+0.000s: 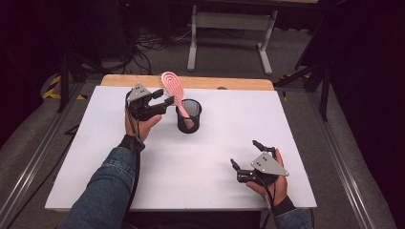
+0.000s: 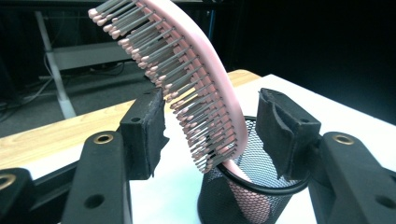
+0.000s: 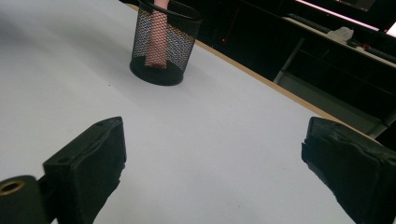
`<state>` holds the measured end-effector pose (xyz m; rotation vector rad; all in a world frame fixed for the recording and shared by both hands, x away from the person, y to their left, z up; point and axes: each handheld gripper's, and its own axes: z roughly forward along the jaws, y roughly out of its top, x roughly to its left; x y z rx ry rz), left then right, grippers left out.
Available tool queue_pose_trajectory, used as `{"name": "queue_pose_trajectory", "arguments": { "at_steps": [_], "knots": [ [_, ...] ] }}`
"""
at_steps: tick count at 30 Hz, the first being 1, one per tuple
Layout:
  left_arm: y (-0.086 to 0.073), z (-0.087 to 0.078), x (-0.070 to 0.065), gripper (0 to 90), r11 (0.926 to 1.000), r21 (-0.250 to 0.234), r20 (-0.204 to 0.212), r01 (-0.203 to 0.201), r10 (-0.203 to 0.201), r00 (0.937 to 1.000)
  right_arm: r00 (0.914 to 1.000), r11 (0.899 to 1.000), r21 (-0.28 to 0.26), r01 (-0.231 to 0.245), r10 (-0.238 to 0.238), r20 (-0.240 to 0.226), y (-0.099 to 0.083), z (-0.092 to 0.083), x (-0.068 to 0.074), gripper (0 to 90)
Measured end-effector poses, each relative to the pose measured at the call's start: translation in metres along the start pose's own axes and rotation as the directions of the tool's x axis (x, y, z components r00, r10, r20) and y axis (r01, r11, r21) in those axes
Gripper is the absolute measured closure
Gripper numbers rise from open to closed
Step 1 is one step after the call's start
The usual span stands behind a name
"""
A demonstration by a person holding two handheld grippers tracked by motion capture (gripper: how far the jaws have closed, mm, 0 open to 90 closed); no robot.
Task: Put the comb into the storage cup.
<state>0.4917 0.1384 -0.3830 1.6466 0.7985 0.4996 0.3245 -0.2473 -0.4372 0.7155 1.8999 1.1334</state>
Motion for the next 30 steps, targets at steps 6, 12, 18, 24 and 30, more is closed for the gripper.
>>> {"name": "queue_pose_trajectory", "arguments": {
  "at_steps": [6,12,18,24,30],
  "knots": [
    [0.003,-0.005,-0.003,35.1,0.9992,0.002,-0.025,-0.040,0.040,0.9989,1.0000,1.000,0.000,0.004,-0.004,0.000,0.000,0.000,0.001,6.7],
    [0.006,-0.010,-0.004,25.2,0.9974,0.005,-0.046,-0.072,0.072,0.9963,1.0000,1.000,0.003,0.007,-0.007,0.000,0.001,0.000,0.002,6.7],
    [0.009,-0.014,-0.007,19.5,0.9945,0.020,-0.053,-0.103,0.104,0.9932,1.0000,1.000,-0.001,0.007,-0.007,-0.001,0.000,0.000,0.001,6.7],
    [0.012,-0.016,-0.010,15.6,0.9894,0.027,-0.067,-0.142,0.144,0.9873,1.0000,1.000,0.003,0.008,-0.008,-0.003,0.000,0.001,0.002,6.7],
    [0.012,-0.013,-0.012,7.7,0.9878,0.042,-0.066,-0.150,0.153,0.9861,1.0000,1.000,0.003,0.009,-0.009,-0.003,0.000,0.000,0.002,6.6]
  ]
}}
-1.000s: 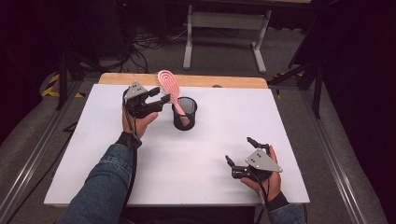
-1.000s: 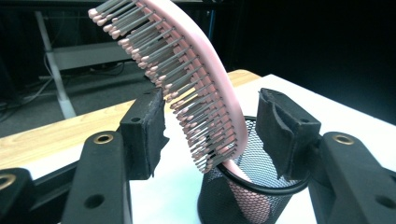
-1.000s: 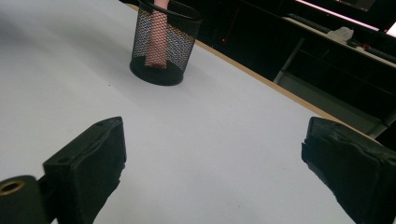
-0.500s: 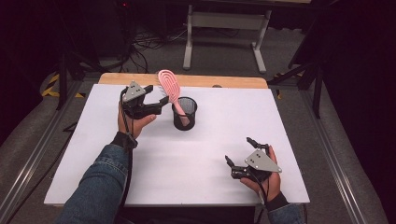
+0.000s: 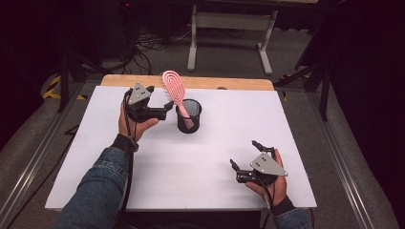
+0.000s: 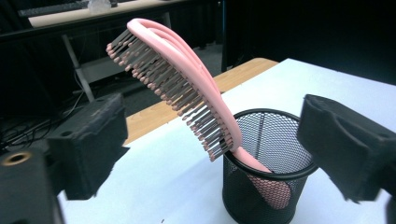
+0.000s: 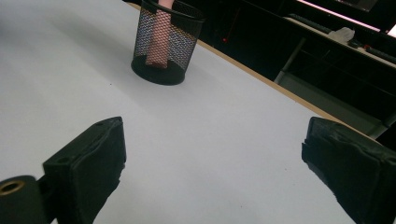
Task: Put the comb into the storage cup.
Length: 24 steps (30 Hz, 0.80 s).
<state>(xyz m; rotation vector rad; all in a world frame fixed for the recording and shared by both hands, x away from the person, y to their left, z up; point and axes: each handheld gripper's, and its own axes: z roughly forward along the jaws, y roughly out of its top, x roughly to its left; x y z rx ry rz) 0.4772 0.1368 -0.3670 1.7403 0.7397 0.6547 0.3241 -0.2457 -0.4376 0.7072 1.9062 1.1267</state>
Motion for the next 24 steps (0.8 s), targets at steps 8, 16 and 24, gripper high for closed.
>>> {"name": "queue_pose_trajectory", "arguments": {
  "at_steps": [8,16,24],
  "knots": [
    [0.002,0.000,-0.002,3.5,0.9994,-0.003,-0.007,-0.033,0.033,0.9994,1.0000,1.000,-0.009,-0.002,0.002,0.000,0.000,-0.001,-0.001,6.6],
    [0.007,-0.011,-0.003,4.4,0.9969,-0.024,-0.001,-0.075,0.075,0.9972,1.0000,1.000,-0.012,0.002,-0.002,0.000,0.000,-0.002,-0.001,6.4],
    [0.008,-0.021,-0.010,4.8,0.9906,-0.020,0.011,-0.135,0.136,0.9907,1.0000,1.000,-0.018,0.003,-0.003,0.003,0.001,-0.003,0.000,6.4]
  ]
}}
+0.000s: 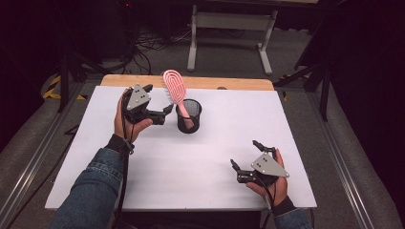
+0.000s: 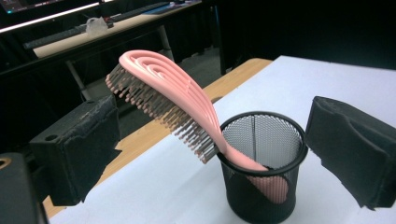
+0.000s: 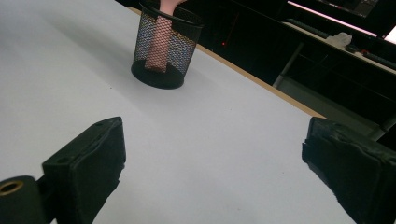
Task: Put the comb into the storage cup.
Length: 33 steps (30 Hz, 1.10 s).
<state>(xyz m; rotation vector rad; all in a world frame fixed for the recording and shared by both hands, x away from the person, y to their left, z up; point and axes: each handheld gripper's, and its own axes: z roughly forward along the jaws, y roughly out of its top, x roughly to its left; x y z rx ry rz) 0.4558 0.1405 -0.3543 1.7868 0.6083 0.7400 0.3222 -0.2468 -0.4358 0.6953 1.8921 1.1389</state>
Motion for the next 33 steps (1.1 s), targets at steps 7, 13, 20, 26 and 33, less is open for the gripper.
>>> {"name": "queue_pose_trajectory", "arguments": {
  "at_steps": [7,13,20,26,33],
  "knots": [
    [-0.009,-0.008,-0.004,4.7,0.9997,0.003,0.006,-0.023,0.023,0.9997,1.0000,1.000,0.003,0.003,-0.003,-0.004,0.000,0.001,0.000,6.4],
    [-0.016,-0.013,-0.009,4.7,0.9994,-0.007,0.012,-0.034,0.034,0.9993,1.0000,1.000,0.004,0.006,-0.006,-0.004,0.000,0.001,0.001,6.3],
    [-0.021,-0.021,-0.015,4.9,0.9983,-0.041,0.023,-0.040,0.041,0.9989,1.0000,1.000,0.008,0.004,-0.004,-0.008,-0.001,0.002,0.002,6.3],
    [-0.024,-0.024,-0.021,5.4,0.9973,-0.056,0.027,-0.047,0.048,0.9985,1.0000,1.000,0.005,0.004,-0.004,-0.007,0.000,0.002,0.003,6.3],
    [-0.026,-0.030,-0.022,5.4,0.9965,-0.075,0.034,-0.038,0.041,0.9986,0.9999,1.000,0.004,0.005,-0.005,-0.011,0.000,0.002,0.004,6.3]
  ]
}}
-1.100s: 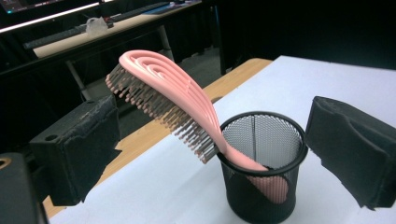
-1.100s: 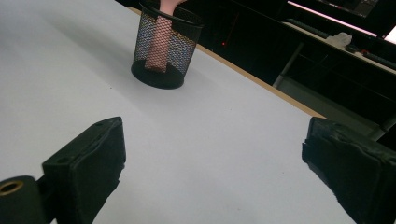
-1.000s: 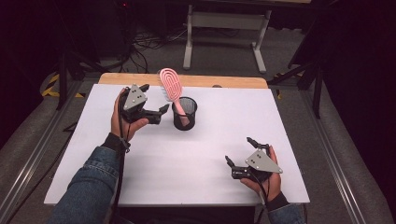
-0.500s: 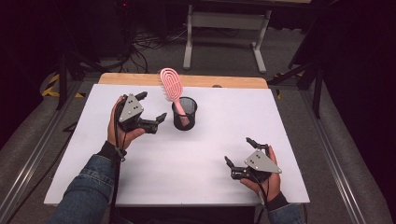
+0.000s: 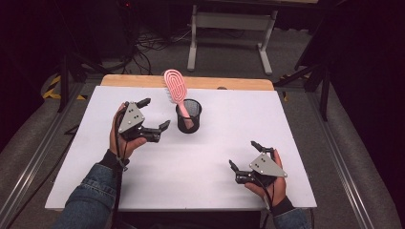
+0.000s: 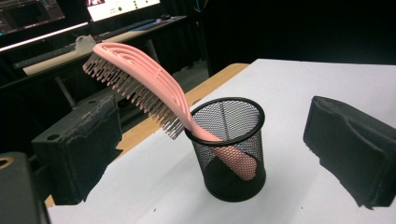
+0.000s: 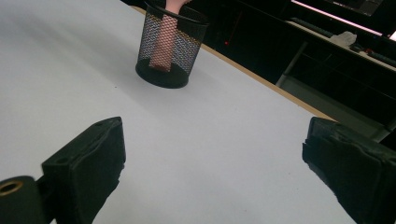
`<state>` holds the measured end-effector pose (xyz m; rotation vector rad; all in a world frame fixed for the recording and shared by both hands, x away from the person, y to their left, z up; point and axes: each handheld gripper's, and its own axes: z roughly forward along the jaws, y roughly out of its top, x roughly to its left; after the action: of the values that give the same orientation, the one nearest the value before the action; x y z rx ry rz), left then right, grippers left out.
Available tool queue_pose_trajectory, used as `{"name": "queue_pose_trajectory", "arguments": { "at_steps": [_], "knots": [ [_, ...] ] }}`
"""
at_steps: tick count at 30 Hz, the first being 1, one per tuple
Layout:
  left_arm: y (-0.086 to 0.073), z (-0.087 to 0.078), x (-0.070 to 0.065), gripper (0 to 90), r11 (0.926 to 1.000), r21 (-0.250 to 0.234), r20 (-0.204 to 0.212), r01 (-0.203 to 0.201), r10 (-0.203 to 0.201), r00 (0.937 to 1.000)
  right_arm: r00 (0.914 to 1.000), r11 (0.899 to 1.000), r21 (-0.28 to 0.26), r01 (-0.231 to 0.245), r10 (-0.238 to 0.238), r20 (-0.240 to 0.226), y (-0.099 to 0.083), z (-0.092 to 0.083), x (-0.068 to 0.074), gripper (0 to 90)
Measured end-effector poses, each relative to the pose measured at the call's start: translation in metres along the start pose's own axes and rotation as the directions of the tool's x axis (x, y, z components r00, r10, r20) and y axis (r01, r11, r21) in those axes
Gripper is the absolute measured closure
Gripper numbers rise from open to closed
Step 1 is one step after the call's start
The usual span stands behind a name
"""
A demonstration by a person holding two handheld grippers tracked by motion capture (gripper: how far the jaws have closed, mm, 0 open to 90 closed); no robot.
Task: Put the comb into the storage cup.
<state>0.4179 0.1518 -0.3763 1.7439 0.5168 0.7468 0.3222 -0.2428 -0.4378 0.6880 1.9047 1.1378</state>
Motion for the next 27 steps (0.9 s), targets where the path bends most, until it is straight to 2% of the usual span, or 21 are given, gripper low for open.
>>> {"name": "queue_pose_trajectory", "arguments": {
  "at_steps": [18,27],
  "knots": [
    [0.002,-0.013,-0.010,5.4,0.9996,-0.025,0.020,-0.016,0.017,0.9996,1.0000,1.000,-0.004,0.000,0.000,0.000,0.000,0.000,0.000,6.3],
    [0.003,-0.019,-0.018,5.4,0.9991,-0.027,0.047,-0.032,0.033,0.9983,1.0000,1.000,-0.005,0.003,-0.003,-0.002,0.001,-0.001,0.001,6.3]
  ]
}}
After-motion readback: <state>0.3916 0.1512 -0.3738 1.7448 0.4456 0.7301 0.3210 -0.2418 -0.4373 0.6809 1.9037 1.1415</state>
